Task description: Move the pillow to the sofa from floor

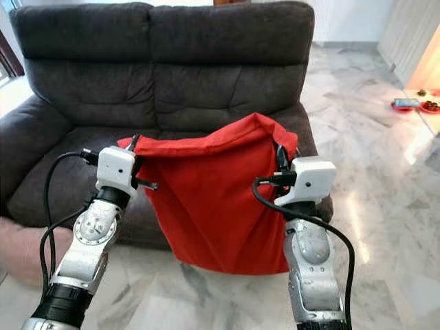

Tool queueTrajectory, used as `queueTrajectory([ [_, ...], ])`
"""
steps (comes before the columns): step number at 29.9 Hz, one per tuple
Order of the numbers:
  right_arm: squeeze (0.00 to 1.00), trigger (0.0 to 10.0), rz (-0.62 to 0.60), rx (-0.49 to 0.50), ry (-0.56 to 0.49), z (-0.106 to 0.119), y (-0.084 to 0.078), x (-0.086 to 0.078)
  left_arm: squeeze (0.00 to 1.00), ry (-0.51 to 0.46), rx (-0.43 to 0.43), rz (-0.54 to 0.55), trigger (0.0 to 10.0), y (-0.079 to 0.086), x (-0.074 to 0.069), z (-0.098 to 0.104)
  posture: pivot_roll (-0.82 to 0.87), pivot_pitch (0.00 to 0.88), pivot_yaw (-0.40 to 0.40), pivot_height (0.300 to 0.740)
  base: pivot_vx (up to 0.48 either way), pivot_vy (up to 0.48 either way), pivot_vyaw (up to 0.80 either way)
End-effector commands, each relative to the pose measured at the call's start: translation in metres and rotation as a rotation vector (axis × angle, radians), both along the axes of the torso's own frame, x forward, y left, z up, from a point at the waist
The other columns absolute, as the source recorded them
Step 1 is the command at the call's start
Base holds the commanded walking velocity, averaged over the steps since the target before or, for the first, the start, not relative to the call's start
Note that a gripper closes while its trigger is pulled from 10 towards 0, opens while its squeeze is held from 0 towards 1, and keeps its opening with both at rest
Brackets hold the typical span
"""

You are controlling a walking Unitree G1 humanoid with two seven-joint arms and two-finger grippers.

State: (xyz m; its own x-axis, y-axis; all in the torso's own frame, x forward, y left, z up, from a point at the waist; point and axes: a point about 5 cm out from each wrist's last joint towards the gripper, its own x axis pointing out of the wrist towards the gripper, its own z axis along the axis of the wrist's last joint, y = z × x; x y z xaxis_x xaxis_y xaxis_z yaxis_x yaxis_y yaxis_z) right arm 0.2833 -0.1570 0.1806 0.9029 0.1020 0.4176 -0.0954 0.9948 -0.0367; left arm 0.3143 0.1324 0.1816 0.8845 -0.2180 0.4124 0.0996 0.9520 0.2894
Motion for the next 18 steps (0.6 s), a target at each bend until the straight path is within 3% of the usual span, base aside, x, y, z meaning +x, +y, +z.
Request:
queueTrajectory([
  [1,0.00,10.0,0.023,0.004,-0.095,0.022,0.006,-0.001,0.00,-0.114,-0.006,0.010,10.0,0.002,-0.001,0.027,-0.03,0.016,0.045,0.740,0.285,0.000,0.00],
  [11,0.00,10.0,0.023,0.012,-0.081,0.022,0.006,-0.002,0.00,-0.125,-0.005,0.023,10.0,0.004,-0.002,0.032,-0.03,0.020,0.046,0.740,0.310,0.000,0.00],
  [18,0.00,10.0,0.020,0.020,-0.133,0.037,0.006,-0.001,0.00,-0.175,-0.015,0.010,10.0,0.000,-0.002,0.049,-0.03,0.020,0.046,0.740,0.351,0.000,0.00],
])
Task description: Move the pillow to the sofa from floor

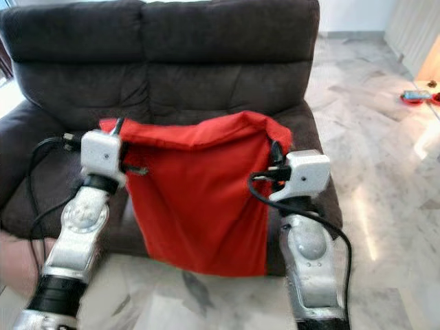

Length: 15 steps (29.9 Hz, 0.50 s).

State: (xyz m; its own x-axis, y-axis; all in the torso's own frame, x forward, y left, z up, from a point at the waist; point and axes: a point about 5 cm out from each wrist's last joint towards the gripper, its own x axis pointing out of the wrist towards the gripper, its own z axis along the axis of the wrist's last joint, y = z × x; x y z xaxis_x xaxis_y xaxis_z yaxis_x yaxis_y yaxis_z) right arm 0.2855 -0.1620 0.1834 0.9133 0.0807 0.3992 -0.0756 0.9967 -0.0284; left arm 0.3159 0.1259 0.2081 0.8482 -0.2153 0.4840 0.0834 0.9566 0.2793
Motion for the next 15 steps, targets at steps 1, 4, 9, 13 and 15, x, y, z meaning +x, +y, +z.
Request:
queueTrajectory([
  [1,0.00,10.0,0.036,0.014,-0.161,0.036,0.011,-0.003,0.00,-0.101,0.003,0.017,10.0,0.007,-0.004,0.024,-0.03,0.019,0.046,0.740,0.352,0.000,0.00],
  [4,0.00,10.0,0.030,0.015,-0.177,0.042,0.010,-0.002,0.00,-0.114,0.000,0.018,10.0,0.007,-0.004,0.028,-0.03,0.019,0.045,0.740,0.355,0.000,0.00],
  [9,0.00,10.0,0.033,0.006,-0.210,0.052,0.012,-0.002,0.00,-0.135,-0.003,0.026,10.0,0.009,-0.004,0.036,-0.03,0.019,0.044,0.740,0.356,0.000,0.00],
  [13,0.00,10.0,0.047,-0.004,-0.242,0.062,0.016,-0.003,0.00,-0.156,-0.006,0.027,10.0,0.009,-0.005,0.043,-0.03,0.019,0.042,0.740,0.356,0.000,0.00],
  [15,0.00,10.0,0.056,-0.005,-0.254,0.065,0.017,-0.003,0.00,-0.163,-0.010,0.028,10.0,0.009,-0.005,0.046,-0.03,0.019,0.042,0.740,0.358,0.000,0.00],
])
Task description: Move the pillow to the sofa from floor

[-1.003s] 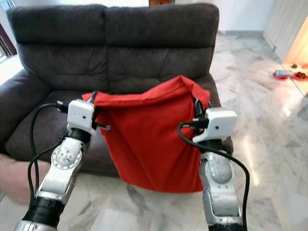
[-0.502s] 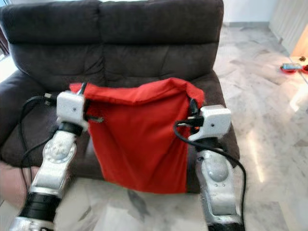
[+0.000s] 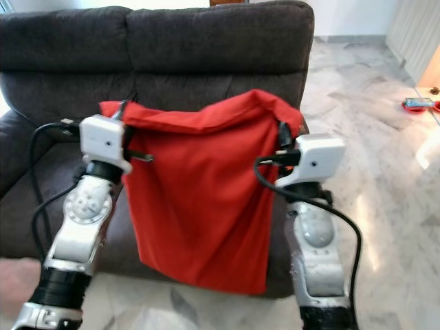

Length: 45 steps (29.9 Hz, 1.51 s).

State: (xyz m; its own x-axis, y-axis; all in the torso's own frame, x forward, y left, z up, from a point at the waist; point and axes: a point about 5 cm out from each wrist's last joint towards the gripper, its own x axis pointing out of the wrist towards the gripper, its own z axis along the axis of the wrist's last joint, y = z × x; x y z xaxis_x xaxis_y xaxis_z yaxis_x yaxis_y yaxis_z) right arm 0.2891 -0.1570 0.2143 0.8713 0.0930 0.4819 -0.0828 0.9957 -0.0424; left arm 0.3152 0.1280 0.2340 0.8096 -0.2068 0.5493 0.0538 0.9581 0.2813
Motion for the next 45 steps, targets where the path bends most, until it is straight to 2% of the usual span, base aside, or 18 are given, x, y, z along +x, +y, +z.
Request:
queueTrajectory([
  [1,0.00,10.0,0.052,-0.003,-0.166,0.036,0.013,-0.007,0.00,-0.088,-0.006,0.019,10.0,0.007,-0.004,0.021,-0.03,0.019,0.042,0.740,0.356,0.000,0.00],
  [7,0.00,10.0,0.088,-0.019,-0.168,0.038,0.018,-0.009,0.00,-0.099,-0.008,0.016,10.0,0.006,-0.004,0.024,-0.03,0.019,0.042,0.740,0.359,0.000,0.71],
  [18,0.00,10.0,0.098,-0.012,-0.137,0.033,0.018,-0.008,0.00,-0.090,-0.006,0.017,10.0,0.006,-0.004,0.022,-0.03,0.020,0.039,0.740,0.359,0.000,0.00],
  [25,0.00,10.0,0.120,-0.057,-0.132,0.032,0.023,-0.008,0.00,-0.091,-0.005,0.015,10.0,0.005,-0.005,0.022,-0.03,0.021,0.037,0.740,0.359,0.000,0.40],
  [32,0.00,10.0,0.115,-0.044,-0.086,0.023,0.020,-0.005,0.00,-0.014,0.037,-0.044,10.0,-0.002,-0.002,0.007,-0.03,0.024,0.035,0.740,0.084,0.000,0.00],
  [37,0.00,10.0,0.095,-0.052,-0.048,0.014,0.017,-0.002,0.00,0.095,0.063,-0.086,10.0,-0.009,0.000,-0.013,-0.03,0.025,0.035,0.740,0.000,0.000,0.00],
  [41,0.00,10.0,0.082,-0.059,0.001,0.004,0.015,0.000,0.00,0.161,0.055,-0.095,10.0,-0.007,0.002,-0.025,-0.02,0.025,0.034,0.740,0.000,0.000,0.00],
  [44,0.00,10.0,0.083,-0.054,0.010,0.002,0.015,0.000,0.00,0.168,0.060,-0.091,10.0,-0.006,0.002,-0.027,-0.02,0.026,0.034,0.740,0.000,0.000,0.00],
  [45,0.00,10.0,0.089,-0.049,0.014,0.001,0.015,0.000,0.36,0.173,0.060,-0.090,10.0,-0.006,0.002,-0.027,-0.02,0.026,0.034,0.740,0.000,0.000,0.00],
])
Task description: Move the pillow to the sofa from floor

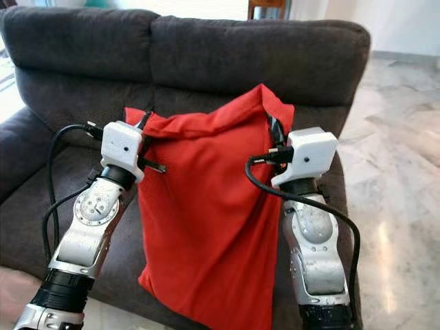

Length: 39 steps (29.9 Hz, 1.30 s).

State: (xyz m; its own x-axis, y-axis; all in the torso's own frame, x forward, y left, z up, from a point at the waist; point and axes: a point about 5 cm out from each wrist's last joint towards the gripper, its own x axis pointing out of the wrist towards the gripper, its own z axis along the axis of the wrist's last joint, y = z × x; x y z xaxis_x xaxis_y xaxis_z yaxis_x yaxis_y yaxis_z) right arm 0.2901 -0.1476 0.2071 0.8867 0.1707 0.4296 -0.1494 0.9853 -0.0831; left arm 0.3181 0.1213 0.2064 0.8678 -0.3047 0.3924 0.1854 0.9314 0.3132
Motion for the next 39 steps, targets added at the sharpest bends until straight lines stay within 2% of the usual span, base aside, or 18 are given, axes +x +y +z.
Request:
queueTrajectory([
  [1,0.00,10.0,0.026,0.000,-0.038,0.008,0.006,-0.001,0.36,0.004,0.004,-0.004,10.0,0.001,-0.001,0.000,-0.02,0.026,0.034,0.740,0.000,0.000,0.00],
  [2,0.59,10.0,0.030,0.004,-0.035,0.007,0.006,-0.001,1.00,0.005,0.003,-0.007,10.0,0.001,-0.001,0.001,-0.02,0.028,0.034,0.740,0.000,0.000,0.00],
  [3,0.59,10.0,0.030,0.005,-0.036,0.007,0.006,-0.001,1.00,0.006,0.002,-0.010,10.0,0.000,-0.001,0.001,-0.02,0.028,0.034,0.740,0.000,0.000,0.00],
  [4,1.00,10.0,0.032,0.005,-0.035,0.007,0.006,-0.001,1.00,0.006,0.003,-0.012,10.0,0.000,-0.001,0.001,-0.02,0.028,0.034,0.740,0.000,0.000,0.00],
  [16,1.00,10.0,0.024,-0.001,-0.030,0.005,0.005,0.000,1.00,0.001,0.012,-0.020,10.0,-0.002,-0.001,0.001,-0.02,0.029,0.033,0.740,0.000,0.000,0.00],
  [17,0.11,10.0,0.006,-0.006,-0.026,0.004,0.004,0.001,1.00,0.002,0.014,-0.019,10.0,-0.002,-0.001,0.001,-0.02,0.029,0.033,0.740,0.000,0.000,0.00],
  [18,0.00,10.0,-0.035,-0.012,-0.013,0.001,-0.001,0.002,0.88,0.009,0.017,-0.020,10.0,-0.002,-0.001,-0.001,-0.02,0.029,0.033,0.740,0.000,0.000,0.00],
  [19,0.00,10.0,-0.077,-0.009,0.003,-0.002,-0.007,0.004,0.00,0.019,0.027,-0.016,10.0,-0.001,0.000,-0.003,-0.02,0.029,0.033,0.740,0.000,0.000,0.00],
  [21,0.00,10.0,-0.177,-0.019,0.052,-0.014,-0.023,0.006,0.00,0.042,0.042,0.003,10.0,0.004,0.002,-0.010,-0.02,0.029,0.033,0.740,0.000,0.000,0.00],
  [23,0.00,10.0,-0.192,-0.023,0.059,-0.016,-0.025,0.007,0.00,0.044,0.042,0.004,10.0,0.004,0.002,-0.011,-0.02,0.029,0.033,0.740,0.000,0.000,0.00],
  [25,0.00,10.0,-0.336,-0.024,0.133,-0.038,-0.053,0.006,0.00,0.130,0.060,0.034,10.0,0.016,0.002,-0.035,-0.03,0.029,0.034,0.740,0.000,0.000,0.00],
  [29,0.00,10.0,-0.449,-0.026,0.247,-0.067,-0.079,0.001,0.00,0.251,0.083,0.061,10.0,0.028,-0.001,-0.068,-0.02,0.031,0.034,0.740,0.000,0.000,0.00],
  [31,0.00,10.0,-0.553,-0.045,0.364,-0.096,-0.103,-0.009,0.00,0.362,0.111,0.106,10.0,0.040,-0.007,-0.098,-0.03,0.032,0.035,0.740,0.000,0.000,0.00],
  [33,0.00,10.0,-0.612,-0.067,0.433,-0.115,-0.119,-0.018,0.00,0.429,0.101,0.139,10.0,0.049,-0.011,-0.115,-0.03,0.032,0.036,0.740,0.000,0.000,0.00],
  [35,0.00,10.0,-0.635,-0.077,0.458,-0.121,-0.124,-0.022,0.00,0.453,0.090,0.151,10.0,0.052,-0.013,-0.120,-0.03,0.032,0.036,0.740,0.000,0.000,0.00],
  [36,0.00,10.0,-0.718,-0.087,0.548,-0.141,-0.143,-0.036,0.00,0.510,0.104,0.176,10.0,0.059,-0.020,-0.136,-0.03,0.035,0.037,0.740,0.000,0.000,0.00],
  [37,0.00,10.0,-0.718,-0.087,0.548,-0.141,-0.143,-0.036,0.00,0.510,0.104,0.176,10.0,0.059,-0.020,-0.136,-0.03,0.035,0.037,0.740,0.000,0.000,0.00],
  [39,0.00,10.0,-0.795,-0.100,0.658,-0.163,-0.158,-0.052,0.00,0.570,0.126,0.198,10.0,0.067,-0.027,-0.151,-0.03,0.032,0.038,0.740,0.000,0.000,0.00],
])
